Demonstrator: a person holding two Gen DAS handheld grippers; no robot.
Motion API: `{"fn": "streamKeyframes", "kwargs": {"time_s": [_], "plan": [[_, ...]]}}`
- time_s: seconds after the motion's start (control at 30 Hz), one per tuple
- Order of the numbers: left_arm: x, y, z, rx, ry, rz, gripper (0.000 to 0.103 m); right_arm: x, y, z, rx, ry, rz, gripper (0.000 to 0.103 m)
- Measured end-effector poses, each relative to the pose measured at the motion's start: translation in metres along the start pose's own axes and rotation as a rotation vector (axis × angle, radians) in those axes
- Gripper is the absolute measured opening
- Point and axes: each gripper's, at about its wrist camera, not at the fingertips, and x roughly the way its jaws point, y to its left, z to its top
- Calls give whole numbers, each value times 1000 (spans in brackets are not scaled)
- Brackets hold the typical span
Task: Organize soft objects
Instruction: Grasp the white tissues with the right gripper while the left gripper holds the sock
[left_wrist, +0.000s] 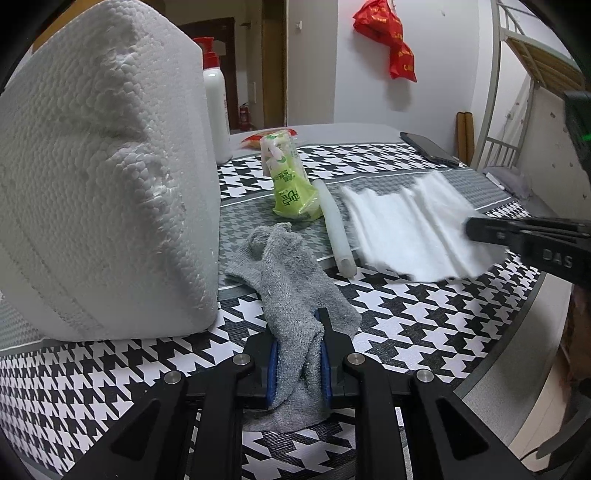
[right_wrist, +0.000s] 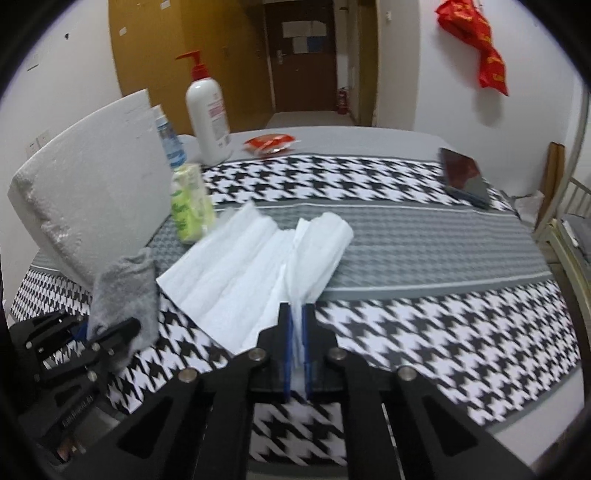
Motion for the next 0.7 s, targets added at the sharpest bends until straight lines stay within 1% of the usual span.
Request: {"fn": "streamKeyframes", "kwargs": {"time_s": [0.13, 0.23, 0.37, 0.43, 0.5, 0.53, 0.57, 0.63, 0.7], "plan": [[-3, 1, -1, 1, 0, 4, 19, -12, -16, -6, 27, -9, -45, 7], [-4, 0, -2, 2, -1, 9, 19, -24, -27, -8, 50, -21, -63, 7], [-4, 0, -2, 2, -1, 8, 19, -26, -33, -7, 76, -13, -59, 8], [-4, 0, -2, 3, -1, 8, 19, -22, -31, -7, 76, -7, -34, 10], [-3, 0, -2, 2, -1, 8, 19, -19, -29, -6, 82, -3, -11, 19], [-4, 0, -2, 3, -1, 9, 19, -16, -27, -6, 82, -1, 6, 33], [-3, 0, -2, 3, -2, 9, 19, -14, -25, -5, 80, -2, 14, 52], [-4, 0, -2, 3, -2, 9, 19, -14, -19, -4, 71, -26, 13, 69], [-4, 0, -2, 1, -1, 7, 19, -14, -15, -2, 57, -45, 20, 70]]}}
